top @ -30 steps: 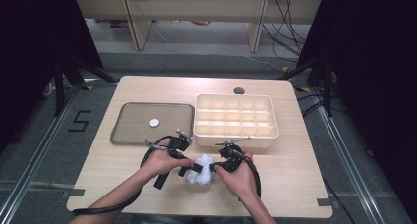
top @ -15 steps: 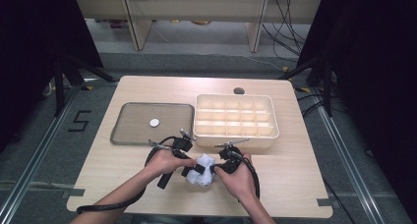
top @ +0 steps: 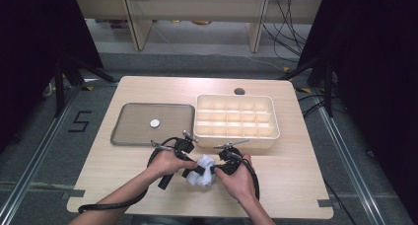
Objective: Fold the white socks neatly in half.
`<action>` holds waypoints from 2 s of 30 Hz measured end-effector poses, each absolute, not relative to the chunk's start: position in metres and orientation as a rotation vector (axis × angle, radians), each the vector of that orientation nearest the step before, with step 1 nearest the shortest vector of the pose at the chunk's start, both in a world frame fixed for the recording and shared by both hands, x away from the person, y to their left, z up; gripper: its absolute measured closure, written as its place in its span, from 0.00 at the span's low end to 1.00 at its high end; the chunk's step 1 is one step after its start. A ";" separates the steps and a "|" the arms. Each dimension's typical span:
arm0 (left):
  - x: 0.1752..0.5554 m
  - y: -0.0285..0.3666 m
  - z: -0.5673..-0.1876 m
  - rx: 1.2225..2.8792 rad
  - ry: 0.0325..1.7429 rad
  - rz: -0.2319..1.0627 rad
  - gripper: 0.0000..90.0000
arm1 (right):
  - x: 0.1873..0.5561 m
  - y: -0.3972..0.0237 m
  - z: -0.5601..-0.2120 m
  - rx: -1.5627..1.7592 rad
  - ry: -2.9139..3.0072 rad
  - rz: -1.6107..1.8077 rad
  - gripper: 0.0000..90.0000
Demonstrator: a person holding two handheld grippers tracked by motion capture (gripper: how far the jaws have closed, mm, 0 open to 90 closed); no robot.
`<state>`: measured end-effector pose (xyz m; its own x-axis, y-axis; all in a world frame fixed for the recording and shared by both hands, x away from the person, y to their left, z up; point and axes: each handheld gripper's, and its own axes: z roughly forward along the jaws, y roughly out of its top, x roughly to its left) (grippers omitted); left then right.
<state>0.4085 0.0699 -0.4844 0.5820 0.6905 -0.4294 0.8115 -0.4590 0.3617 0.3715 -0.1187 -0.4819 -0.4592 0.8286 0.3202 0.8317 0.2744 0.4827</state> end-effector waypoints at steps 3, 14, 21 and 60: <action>0.408 0.069 -0.484 2.290 1.178 -0.289 0.71 | 0.371 -0.118 -0.482 -1.636 -2.497 -0.953 0.91; 0.404 0.069 -0.484 2.308 1.100 -0.244 0.80 | 0.371 -0.118 -0.483 -1.639 -2.500 -0.958 0.92; 0.402 0.073 -0.482 2.302 1.035 -0.214 0.83 | 0.369 -0.121 -0.480 -1.644 -2.486 -0.972 0.86; 0.402 0.094 -0.433 2.125 1.008 -0.081 0.83 | 0.352 -0.184 -0.468 -1.820 -2.473 -1.209 0.72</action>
<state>0.4016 0.0939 -0.4334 0.6850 0.6353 -0.3566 0.6839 -0.3920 0.6153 0.3523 -0.1836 -0.4677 -0.3828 0.8792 0.2836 0.7639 0.1285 0.6324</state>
